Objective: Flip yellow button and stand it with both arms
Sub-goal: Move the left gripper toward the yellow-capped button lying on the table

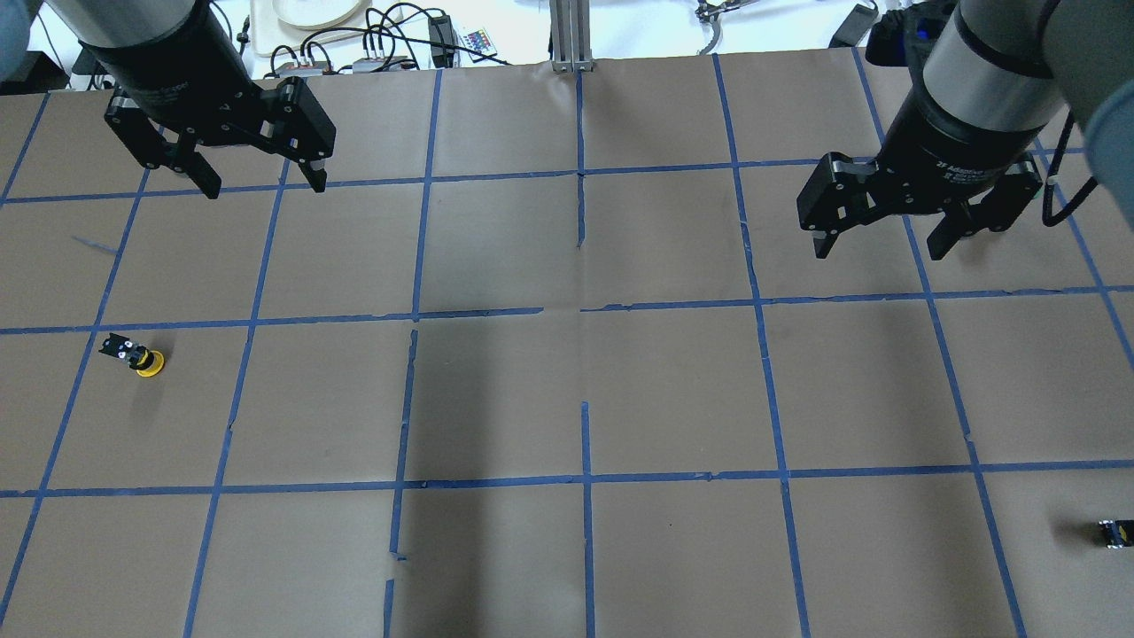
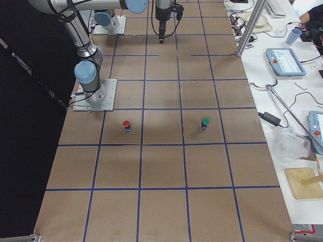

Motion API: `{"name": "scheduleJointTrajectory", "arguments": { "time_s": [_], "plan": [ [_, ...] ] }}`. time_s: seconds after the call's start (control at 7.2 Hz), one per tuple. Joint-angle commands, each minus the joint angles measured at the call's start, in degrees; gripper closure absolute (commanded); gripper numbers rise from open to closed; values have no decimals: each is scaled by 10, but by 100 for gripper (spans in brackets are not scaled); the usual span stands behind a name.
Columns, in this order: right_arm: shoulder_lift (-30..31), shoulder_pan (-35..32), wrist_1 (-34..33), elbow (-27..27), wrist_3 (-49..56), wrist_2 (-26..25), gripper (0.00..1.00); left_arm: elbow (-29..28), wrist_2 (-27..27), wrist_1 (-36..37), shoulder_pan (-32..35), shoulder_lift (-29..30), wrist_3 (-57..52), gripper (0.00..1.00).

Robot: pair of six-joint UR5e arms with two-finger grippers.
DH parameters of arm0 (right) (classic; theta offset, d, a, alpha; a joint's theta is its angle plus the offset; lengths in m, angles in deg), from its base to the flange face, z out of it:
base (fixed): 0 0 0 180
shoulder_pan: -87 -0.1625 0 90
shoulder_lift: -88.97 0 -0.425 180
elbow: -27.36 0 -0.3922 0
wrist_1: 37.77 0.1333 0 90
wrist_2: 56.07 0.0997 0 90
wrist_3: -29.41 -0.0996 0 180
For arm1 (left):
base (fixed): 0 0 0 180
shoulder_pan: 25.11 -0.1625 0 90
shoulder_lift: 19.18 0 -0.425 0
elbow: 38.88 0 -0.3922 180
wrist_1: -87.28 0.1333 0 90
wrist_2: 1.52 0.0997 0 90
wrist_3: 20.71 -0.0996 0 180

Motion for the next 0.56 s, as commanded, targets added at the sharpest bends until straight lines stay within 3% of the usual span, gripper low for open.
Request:
{"name": "scheduleJointTrajectory", "arguments": {
  "time_s": [0.0,0.42],
  "plan": [
    [-1,1,0,-10,0,-2,0,-2,-3,-15,3,2,11,1],
    [-2,0,-1,-1,-1,1,0,7,-2,-15,-23,0,5,1]
  ]
}}
